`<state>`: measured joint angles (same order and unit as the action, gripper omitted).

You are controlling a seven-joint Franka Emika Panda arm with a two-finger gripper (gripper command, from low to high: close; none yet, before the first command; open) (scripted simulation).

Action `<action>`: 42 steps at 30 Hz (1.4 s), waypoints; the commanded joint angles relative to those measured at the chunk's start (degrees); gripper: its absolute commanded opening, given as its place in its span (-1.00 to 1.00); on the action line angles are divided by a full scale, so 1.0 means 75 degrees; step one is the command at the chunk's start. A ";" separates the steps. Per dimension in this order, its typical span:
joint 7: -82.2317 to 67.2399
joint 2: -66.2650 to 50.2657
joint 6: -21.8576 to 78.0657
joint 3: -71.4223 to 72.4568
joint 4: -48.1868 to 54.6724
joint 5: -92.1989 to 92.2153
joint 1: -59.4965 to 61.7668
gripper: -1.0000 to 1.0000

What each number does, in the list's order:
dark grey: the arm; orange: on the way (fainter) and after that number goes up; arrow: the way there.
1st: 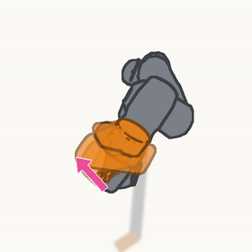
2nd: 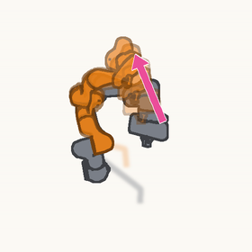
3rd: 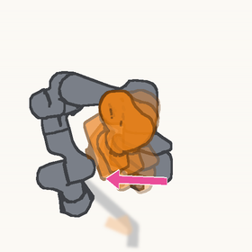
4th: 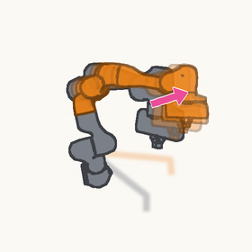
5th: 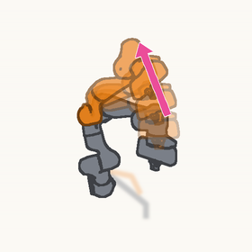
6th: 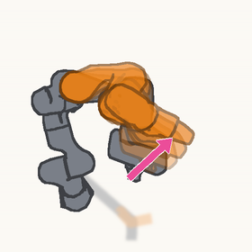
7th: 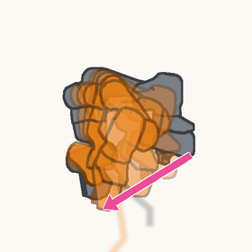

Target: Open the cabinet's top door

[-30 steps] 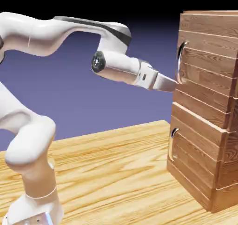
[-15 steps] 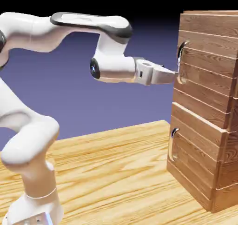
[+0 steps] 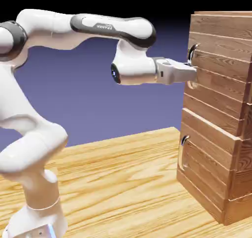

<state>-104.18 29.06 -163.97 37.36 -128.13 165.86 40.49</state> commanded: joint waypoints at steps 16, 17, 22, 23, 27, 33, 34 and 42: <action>0.1419 0.0493 0.0711 -0.3599 -0.1348 -0.3139 -0.3723 -1.00; 0.1642 0.0591 0.0810 -0.3783 -0.1470 -0.3471 -0.3872 -1.00; 0.2711 0.1100 0.1393 -0.4650 -0.2053 -0.5132 -0.4448 -1.00; 0.2916 0.1203 0.1530 -0.4813 -0.2162 -0.5465 -0.4526 -1.00; 0.3680 0.1599 0.2174 -0.5477 -0.2552 -0.6794 -0.4749 -1.00; 0.4660 0.2053 0.3538 -0.6520 -0.2936 -0.8787 -0.4751 -1.00; 0.4794 0.2098 0.3822 -0.6717 -0.2964 -0.9120 -0.4726 -1.00; 0.5424 0.1907 0.6441 -0.8467 -0.2615 -1.1469 -0.4606 -1.00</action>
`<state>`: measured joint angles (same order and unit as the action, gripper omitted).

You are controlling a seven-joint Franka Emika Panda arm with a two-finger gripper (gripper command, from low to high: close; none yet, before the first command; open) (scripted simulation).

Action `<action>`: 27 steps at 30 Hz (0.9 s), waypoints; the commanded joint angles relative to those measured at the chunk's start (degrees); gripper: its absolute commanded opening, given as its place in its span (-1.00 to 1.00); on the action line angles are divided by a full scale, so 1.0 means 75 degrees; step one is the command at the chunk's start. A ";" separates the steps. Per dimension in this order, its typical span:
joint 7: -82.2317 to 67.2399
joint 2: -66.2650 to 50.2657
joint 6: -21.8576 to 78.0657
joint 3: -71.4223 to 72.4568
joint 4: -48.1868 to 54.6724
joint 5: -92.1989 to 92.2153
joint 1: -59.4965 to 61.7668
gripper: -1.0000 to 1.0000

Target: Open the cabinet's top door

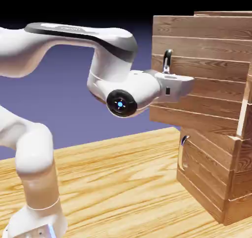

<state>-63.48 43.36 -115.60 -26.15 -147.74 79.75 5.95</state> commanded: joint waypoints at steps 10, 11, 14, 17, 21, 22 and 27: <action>-0.0025 -0.1335 0.3315 -0.2257 0.1583 -0.1712 -0.0652 -1.00; -0.0057 -0.1515 0.3647 -0.2493 0.1788 -0.1815 -0.0773 -1.00; -0.0181 -0.2095 0.4644 -0.3220 0.2430 -0.2044 -0.1184 -1.00; -0.0349 -0.2741 0.5641 -0.3988 0.3090 -0.2148 -0.1654 -1.00; -0.0650 -0.3723 0.6970 -0.5072 0.3931 -0.2076 -0.2310 -1.00; -0.0740 -0.3997 0.7302 -0.5341 0.4122 -0.2014 -0.2455 -1.00; -0.1211 -0.5381 0.8792 -0.6095 0.4817 -0.1529 -0.2538 -1.00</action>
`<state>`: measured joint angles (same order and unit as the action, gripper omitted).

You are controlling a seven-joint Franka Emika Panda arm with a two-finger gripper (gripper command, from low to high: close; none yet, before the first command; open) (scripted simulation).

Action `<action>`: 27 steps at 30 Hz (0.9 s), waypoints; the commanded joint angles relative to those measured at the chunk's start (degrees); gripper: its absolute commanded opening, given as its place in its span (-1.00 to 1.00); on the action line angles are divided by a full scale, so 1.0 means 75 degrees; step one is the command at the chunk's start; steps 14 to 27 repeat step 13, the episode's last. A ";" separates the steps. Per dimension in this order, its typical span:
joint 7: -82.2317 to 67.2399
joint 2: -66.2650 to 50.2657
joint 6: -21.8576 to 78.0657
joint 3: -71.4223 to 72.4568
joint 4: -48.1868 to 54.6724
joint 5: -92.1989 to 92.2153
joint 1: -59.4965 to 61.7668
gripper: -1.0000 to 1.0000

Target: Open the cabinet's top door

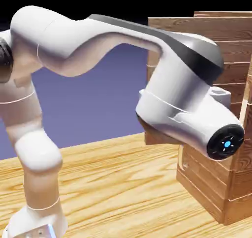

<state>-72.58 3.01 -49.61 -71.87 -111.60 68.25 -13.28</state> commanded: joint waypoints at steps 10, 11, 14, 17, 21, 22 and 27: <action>-0.0865 -0.2761 0.2908 0.0657 0.1721 0.1029 0.2122 -1.00; -0.0927 -0.3020 0.3189 0.0799 0.1992 0.1119 0.2398 -1.00; -0.1004 -0.3389 0.3585 0.1011 0.2408 0.1255 0.2798 -1.00; -0.1004 -0.3389 0.3585 0.1011 0.2408 0.1255 0.2798 -1.00; -0.1004 -0.3389 0.3585 0.1011 0.2408 0.1255 0.2798 -1.00; -0.1004 -0.3389 0.3585 0.1011 0.2408 0.1255 0.2798 -1.00; -0.1004 -0.3389 0.3585 0.1011 0.2408 0.1255 0.2798 -1.00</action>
